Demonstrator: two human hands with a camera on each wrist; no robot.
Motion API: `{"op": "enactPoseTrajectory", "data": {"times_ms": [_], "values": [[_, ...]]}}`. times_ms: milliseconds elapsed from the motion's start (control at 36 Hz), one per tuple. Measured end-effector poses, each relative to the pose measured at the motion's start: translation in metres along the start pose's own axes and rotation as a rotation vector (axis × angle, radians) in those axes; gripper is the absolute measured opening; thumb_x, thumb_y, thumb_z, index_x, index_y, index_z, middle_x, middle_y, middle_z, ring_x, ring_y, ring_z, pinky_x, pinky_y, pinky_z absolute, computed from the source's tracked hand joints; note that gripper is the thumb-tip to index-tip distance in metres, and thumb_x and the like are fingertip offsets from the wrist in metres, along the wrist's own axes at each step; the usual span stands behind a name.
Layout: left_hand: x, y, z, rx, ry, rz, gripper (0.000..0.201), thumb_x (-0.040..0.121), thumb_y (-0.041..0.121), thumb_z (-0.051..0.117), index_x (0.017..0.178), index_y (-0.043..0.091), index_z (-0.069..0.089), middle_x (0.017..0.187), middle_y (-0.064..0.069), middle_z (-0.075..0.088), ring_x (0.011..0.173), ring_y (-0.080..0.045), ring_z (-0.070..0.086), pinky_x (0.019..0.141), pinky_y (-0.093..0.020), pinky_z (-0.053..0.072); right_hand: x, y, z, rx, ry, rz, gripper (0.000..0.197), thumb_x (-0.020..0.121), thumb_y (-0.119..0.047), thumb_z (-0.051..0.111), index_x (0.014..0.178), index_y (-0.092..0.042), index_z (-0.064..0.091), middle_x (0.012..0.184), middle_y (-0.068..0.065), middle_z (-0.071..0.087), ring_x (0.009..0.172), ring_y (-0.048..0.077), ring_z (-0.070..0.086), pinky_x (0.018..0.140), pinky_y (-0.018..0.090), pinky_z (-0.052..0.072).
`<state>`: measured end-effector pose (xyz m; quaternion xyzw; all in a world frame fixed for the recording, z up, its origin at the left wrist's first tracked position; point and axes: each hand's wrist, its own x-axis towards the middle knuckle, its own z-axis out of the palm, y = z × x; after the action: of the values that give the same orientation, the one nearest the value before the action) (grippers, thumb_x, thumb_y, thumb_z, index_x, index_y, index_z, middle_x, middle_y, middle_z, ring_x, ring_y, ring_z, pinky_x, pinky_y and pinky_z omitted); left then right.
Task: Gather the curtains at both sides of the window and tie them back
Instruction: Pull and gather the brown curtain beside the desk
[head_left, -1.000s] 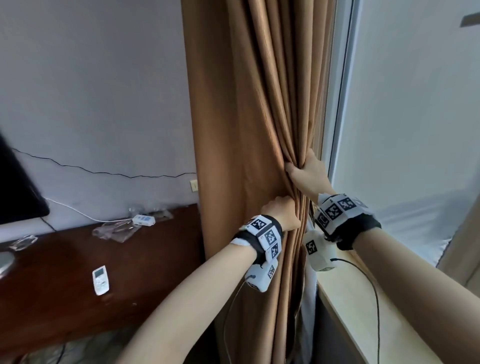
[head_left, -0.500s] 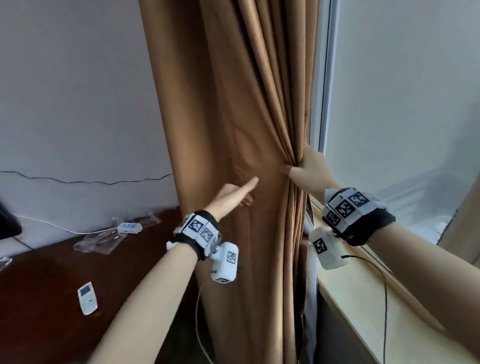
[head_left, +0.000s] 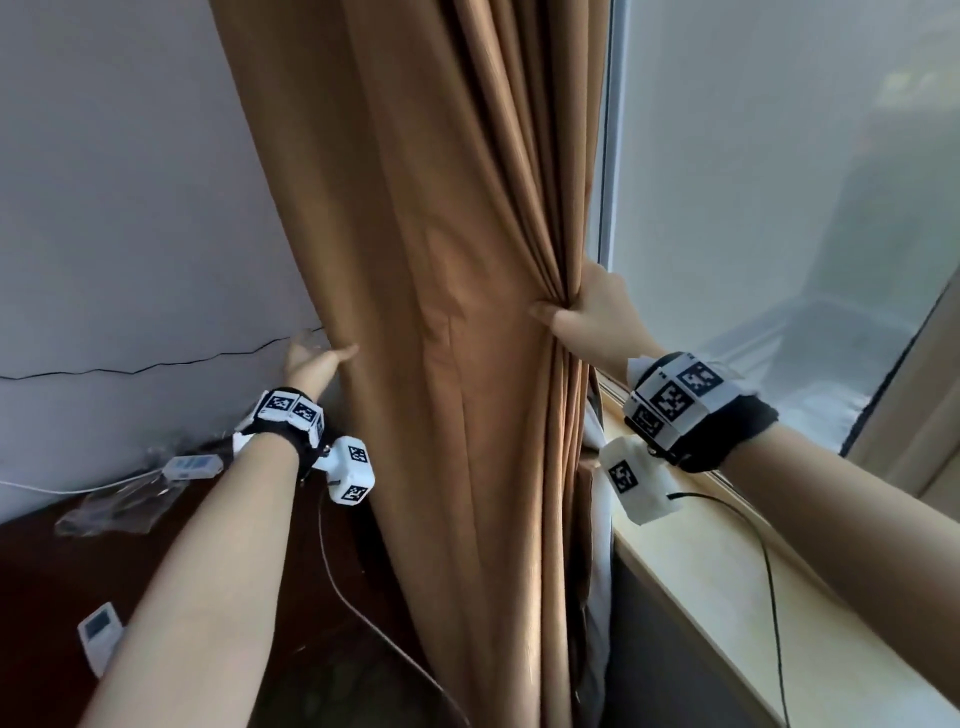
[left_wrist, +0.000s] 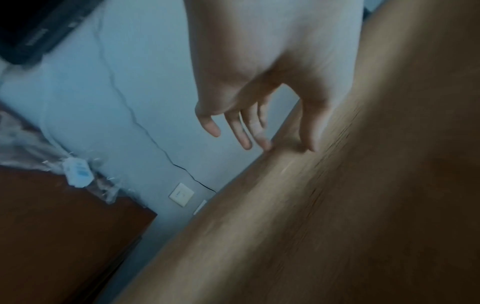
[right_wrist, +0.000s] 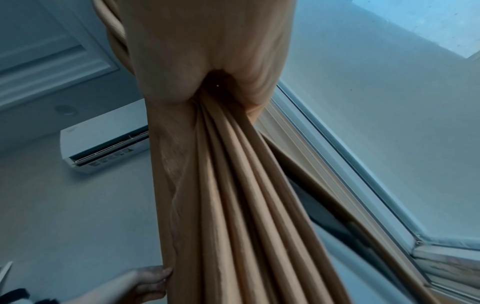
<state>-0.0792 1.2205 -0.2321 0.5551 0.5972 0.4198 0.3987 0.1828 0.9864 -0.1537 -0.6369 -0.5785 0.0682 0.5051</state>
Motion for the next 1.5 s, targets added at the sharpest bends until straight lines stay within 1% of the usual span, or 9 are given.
{"op": "enactPoseTrajectory", "data": {"times_ms": [111,222,333,583,722,889,1222,1417,1500], "values": [[0.003,-0.007,0.014,0.074,-0.009,0.106,0.044,0.082,0.015,0.073,0.121,0.0,0.06,0.114,-0.016,0.066,0.106,-0.027,0.063,0.096,-0.031,0.047,0.0,0.0,0.001,-0.01,-0.001,0.006,0.037,0.083,-0.004,0.061,0.119,-0.008,0.052,0.091,-0.003,0.055,0.073,0.004,0.049,0.054,-0.005,0.034],[-0.015,-0.003,0.014,0.23,0.024,0.232,0.003,0.085,0.017,0.067,0.087,0.016,0.068,0.079,-0.007,0.065,0.087,-0.026,0.061,0.086,-0.031,0.048,-0.002,-0.002,0.001,-0.028,-0.003,-0.002,0.042,0.083,-0.006,0.062,0.124,-0.008,0.051,0.097,-0.001,0.057,0.083,0.014,0.051,0.058,-0.002,0.034],[-0.049,0.011,0.014,0.226,-0.044,0.22,0.015,0.073,0.017,0.066,0.085,0.009,0.067,0.084,-0.013,0.07,0.087,-0.031,0.067,0.085,-0.04,0.051,-0.003,-0.006,0.001,-0.018,-0.009,0.005,0.047,0.084,-0.006,0.061,0.129,-0.009,0.048,0.1,-0.002,0.056,0.088,0.015,0.051,0.074,0.017,0.04],[-0.149,0.053,0.007,0.603,-0.168,0.325,0.031,0.085,0.029,0.062,0.094,0.001,0.052,0.09,-0.005,0.045,0.087,-0.02,0.042,0.076,-0.032,0.038,-0.005,-0.006,-0.002,0.032,-0.017,0.003,0.051,0.083,-0.002,0.058,0.132,-0.009,0.045,0.102,0.001,0.057,0.089,0.016,0.051,0.078,0.021,0.041],[-0.193,0.065,0.012,0.575,-0.339,0.352,0.04,0.073,0.038,0.063,0.091,0.005,0.051,0.097,-0.008,0.058,0.09,-0.024,0.058,0.086,-0.041,0.049,-0.008,-0.006,-0.001,0.067,-0.021,-0.002,0.058,0.08,-0.001,0.053,0.135,-0.012,0.043,0.101,0.002,0.059,0.091,0.022,0.056,0.08,0.026,0.043],[-0.235,0.086,0.046,0.696,-0.327,0.525,0.031,0.08,0.039,0.061,0.07,0.014,0.046,0.085,-0.007,0.053,0.083,-0.031,0.056,0.072,-0.036,0.046,-0.011,-0.005,0.0,0.082,-0.055,0.01,0.05,0.078,-0.003,0.053,0.127,-0.012,0.046,0.098,0.006,0.061,0.088,0.022,0.056,0.079,0.031,0.047],[-0.254,0.091,0.117,0.926,-0.417,0.509,0.024,0.085,0.016,0.049,0.105,0.006,0.055,0.113,-0.017,0.059,0.105,-0.035,0.058,0.087,-0.036,0.048,-0.008,0.0,-0.006,0.044,-0.07,0.012,0.047,0.083,-0.009,0.052,0.128,-0.007,0.039,0.109,0.015,0.059,0.097,0.032,0.056,0.084,0.035,0.045],[-0.25,0.081,0.129,0.856,-0.451,0.53,0.015,0.086,0.017,0.051,0.098,0.007,0.05,0.106,-0.015,0.059,0.097,-0.032,0.058,0.075,-0.032,0.044,-0.01,-0.002,-0.008,0.149,-0.091,0.072,0.085,0.073,-0.065,0.068,0.133,-0.013,0.039,0.128,0.005,0.054,0.114,0.022,0.052,0.096,0.035,0.044],[-0.243,0.077,0.128,0.821,-0.494,0.52,0.014,0.085,0.018,0.053,0.094,0.009,0.049,0.101,-0.012,0.059,0.094,-0.029,0.058,0.076,-0.033,0.047,-0.007,0.002,-0.005,0.078,-0.066,0.051,0.073,0.074,-0.039,0.077,0.129,-0.011,0.039,0.122,0.01,0.056,0.111,0.027,0.055,0.091,0.036,0.047]]}}
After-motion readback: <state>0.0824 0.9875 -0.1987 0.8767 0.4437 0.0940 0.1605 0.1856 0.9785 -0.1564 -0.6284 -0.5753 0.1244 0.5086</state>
